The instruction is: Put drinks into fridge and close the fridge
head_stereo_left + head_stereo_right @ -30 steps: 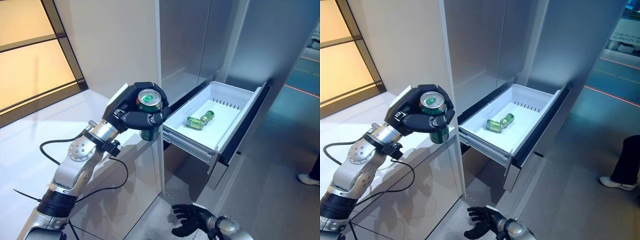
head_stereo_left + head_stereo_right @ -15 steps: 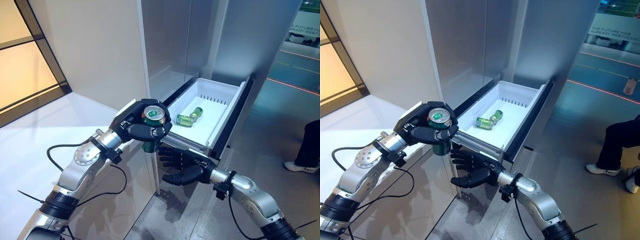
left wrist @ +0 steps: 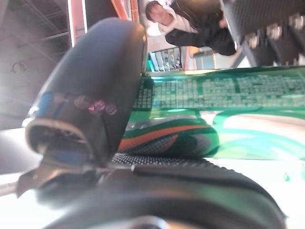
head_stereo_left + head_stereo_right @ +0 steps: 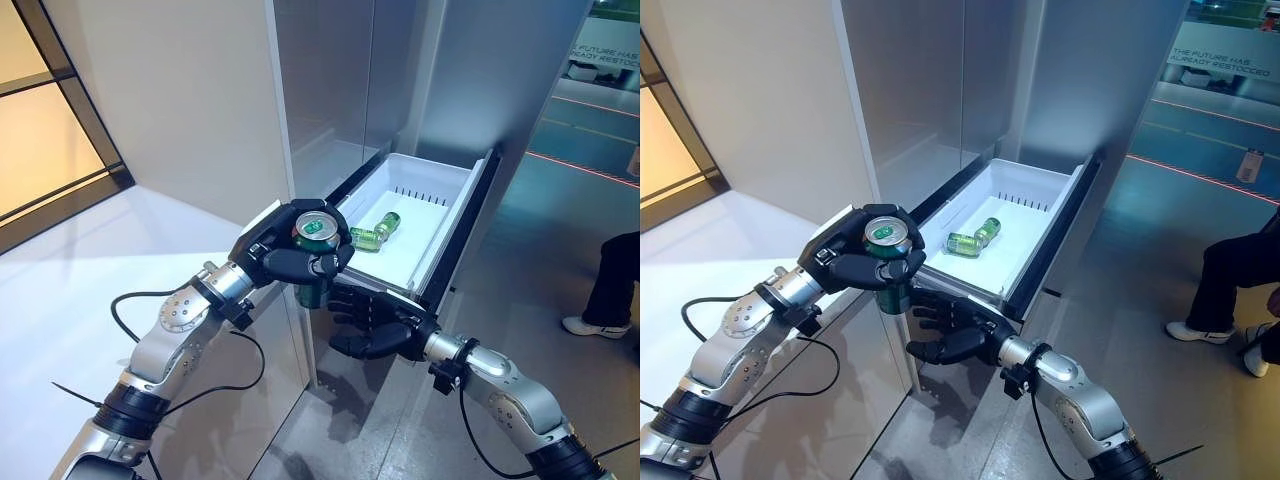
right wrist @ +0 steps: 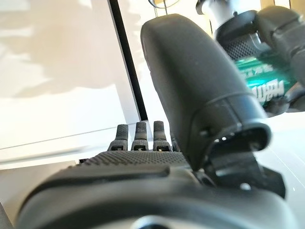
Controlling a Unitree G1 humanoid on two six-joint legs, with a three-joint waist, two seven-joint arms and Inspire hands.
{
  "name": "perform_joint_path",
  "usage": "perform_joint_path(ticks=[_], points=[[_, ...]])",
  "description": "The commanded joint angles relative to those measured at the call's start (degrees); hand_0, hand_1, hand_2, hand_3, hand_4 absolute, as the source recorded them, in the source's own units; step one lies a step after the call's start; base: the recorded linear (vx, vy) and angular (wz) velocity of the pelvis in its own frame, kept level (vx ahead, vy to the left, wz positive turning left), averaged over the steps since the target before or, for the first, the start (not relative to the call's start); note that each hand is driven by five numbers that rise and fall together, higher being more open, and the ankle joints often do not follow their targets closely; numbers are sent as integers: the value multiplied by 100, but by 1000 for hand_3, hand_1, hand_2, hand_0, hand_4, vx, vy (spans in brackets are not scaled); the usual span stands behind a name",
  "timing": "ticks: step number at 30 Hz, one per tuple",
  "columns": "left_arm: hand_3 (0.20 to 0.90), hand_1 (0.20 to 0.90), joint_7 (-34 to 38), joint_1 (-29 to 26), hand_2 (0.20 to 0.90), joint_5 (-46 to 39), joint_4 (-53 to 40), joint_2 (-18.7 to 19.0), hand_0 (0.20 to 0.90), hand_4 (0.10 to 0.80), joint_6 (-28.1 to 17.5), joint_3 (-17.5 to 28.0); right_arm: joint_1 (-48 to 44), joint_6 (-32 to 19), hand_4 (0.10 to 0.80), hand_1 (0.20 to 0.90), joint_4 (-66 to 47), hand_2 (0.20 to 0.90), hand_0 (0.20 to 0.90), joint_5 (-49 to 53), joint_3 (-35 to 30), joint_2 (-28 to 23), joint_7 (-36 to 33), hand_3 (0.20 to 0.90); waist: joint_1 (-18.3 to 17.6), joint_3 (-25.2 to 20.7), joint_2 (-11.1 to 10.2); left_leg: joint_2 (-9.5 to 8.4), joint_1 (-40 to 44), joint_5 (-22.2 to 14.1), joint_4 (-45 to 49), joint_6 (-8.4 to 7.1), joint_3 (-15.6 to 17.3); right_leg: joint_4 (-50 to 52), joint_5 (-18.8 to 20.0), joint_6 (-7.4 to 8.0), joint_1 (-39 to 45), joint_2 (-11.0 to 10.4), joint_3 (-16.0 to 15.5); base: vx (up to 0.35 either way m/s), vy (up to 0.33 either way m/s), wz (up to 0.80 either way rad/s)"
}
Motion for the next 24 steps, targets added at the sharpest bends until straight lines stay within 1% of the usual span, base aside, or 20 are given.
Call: perform_joint_path(ticks=[1, 4, 6, 10, 19, 24], points=[[200, 300, 14, -1519, 300, -576, -383, -318, 300, 100, -568, -35, -1256, -420, 800, 900, -650, 900, 900, 196, -182, 294, -257, 900, -84, -250, -32, -316, 130, -730, 19, 376, 46, 19, -667, -99, 456, 306, -91, 0, 0, 0], [200, 300, 79, -1567, 300, -453, -466, -255, 300, 100, -590, -90, -1384, -360, 800, 900, -575, 900, 900, -326, -114, 115, -269, 900, -83, -260, -43, -307, 125, -727, 19, 368, 70, 19, -667, -100, 454, 307, -107, 0, 0, 0], [200, 300, 184, -1626, 300, -364, -563, -144, 300, 100, -599, -119, -1533, -222, 800, 900, -608, 900, 900, -340, -68, -129, -249, 900, -65, -274, -60, -301, 113, -724, 19, 356, 63, 19, -672, -103, 449, 308, -132, 0, 0, 0], [200, 300, 187, -1678, 300, -487, -550, -98, 300, 100, -620, -107, -1737, -103, 800, 900, -515, 900, 900, -101, -51, -238, -366, 900, -31, -276, -96, -300, 113, -720, 19, 349, 34, 19, -677, -117, 464, 308, -165, 0, 0, 0], [200, 300, 189, -1749, 300, -521, -480, -237, 300, 100, -614, -295, -1967, 121, 800, 900, -450, 900, 900, 680, 201, 20, -392, 900, 20, -295, -126, -308, 92, -703, 19, 339, -42, 19, -682, -129, 457, 314, -189, 0, 0, 0], [200, 300, 157, -1785, 300, -953, -446, -485, 300, 100, -577, -441, -2022, 389, 800, 900, -385, 900, 900, 1251, 456, 243, -360, 900, 28, -319, -142, -306, 85, -689, 19, 332, -56, 19, -680, -131, 445, 322, -165, 0, 0, 0]])
